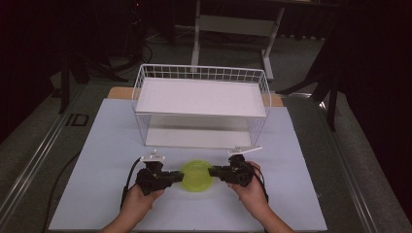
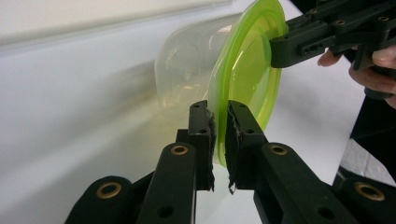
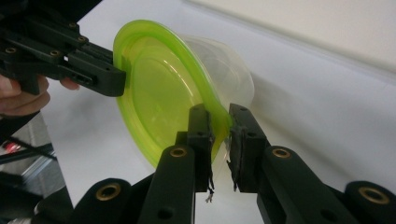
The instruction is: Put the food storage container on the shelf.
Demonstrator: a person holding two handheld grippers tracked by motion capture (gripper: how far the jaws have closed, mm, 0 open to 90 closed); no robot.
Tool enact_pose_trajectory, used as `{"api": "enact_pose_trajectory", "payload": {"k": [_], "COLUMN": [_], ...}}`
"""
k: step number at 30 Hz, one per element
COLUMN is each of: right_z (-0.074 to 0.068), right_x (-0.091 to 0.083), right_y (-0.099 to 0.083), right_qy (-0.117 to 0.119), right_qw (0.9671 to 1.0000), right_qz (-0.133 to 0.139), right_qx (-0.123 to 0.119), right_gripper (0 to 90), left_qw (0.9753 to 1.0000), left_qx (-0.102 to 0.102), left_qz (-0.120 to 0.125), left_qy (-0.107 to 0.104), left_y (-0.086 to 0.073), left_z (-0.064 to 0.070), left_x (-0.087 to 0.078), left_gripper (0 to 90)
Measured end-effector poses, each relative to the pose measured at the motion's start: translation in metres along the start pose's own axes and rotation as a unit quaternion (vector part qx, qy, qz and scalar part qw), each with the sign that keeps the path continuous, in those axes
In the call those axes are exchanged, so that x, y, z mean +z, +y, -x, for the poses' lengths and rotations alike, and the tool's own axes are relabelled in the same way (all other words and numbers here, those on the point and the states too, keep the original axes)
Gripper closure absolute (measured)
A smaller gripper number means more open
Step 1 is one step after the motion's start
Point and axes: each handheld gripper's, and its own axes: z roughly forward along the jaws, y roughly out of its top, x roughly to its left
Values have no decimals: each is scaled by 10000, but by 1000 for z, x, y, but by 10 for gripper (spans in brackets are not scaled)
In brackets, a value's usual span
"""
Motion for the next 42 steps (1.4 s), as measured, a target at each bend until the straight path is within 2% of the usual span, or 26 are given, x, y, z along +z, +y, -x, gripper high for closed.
{"api": "enact_pose_trajectory", "payload": {"k": [4, 9, 10, 12, 14, 17, 24, 35, 42], "right_z": [-3, -3, -3, 1, 4, 10, 28, 41, 50], "right_x": [-9, -14, -14, -12, -9, -4, 8, 19, 27], "right_y": [14, 32, 32, 37, 39, 41, 41, 44, 47], "right_qy": [-148, -380, -380, -470, -522, -581, -653, -857, -963], "right_qw": [9996, 9984, 9984, 9979, 9978, 9976, 9975, 9959, 9949], "right_qz": [218, 348, 348, 355, 332, 315, 261, 293, 293], "right_qx": [-109, -251, -251, -250, -248, -189, -66, -26, -21], "right_gripper": [800, 797, 797, 796, 796, 795, 792, 791, 792], "left_qw": [9993, 9980, 9980, 9974, 9976, 9973, 9974, 9966, 9969], "left_qx": [129, 238, 238, 249, 179, 154, 107, 88, 39], "left_qz": [349, 495, 495, 500, 493, 521, 562, 634, 538], "left_qy": [77, 315, 315, 453, 442, 488, 433, 516, 581], "left_y": [11, 24, 24, 28, 30, 30, 30, 37, 42], "left_z": [0, 0, 0, -3, -7, -13, -25, -37, -46], "left_x": [-3, 2, 2, 8, 12, 20, 36, 50, 59], "left_gripper": [818, 814, 812, 811, 811, 810, 811, 811, 810]}}
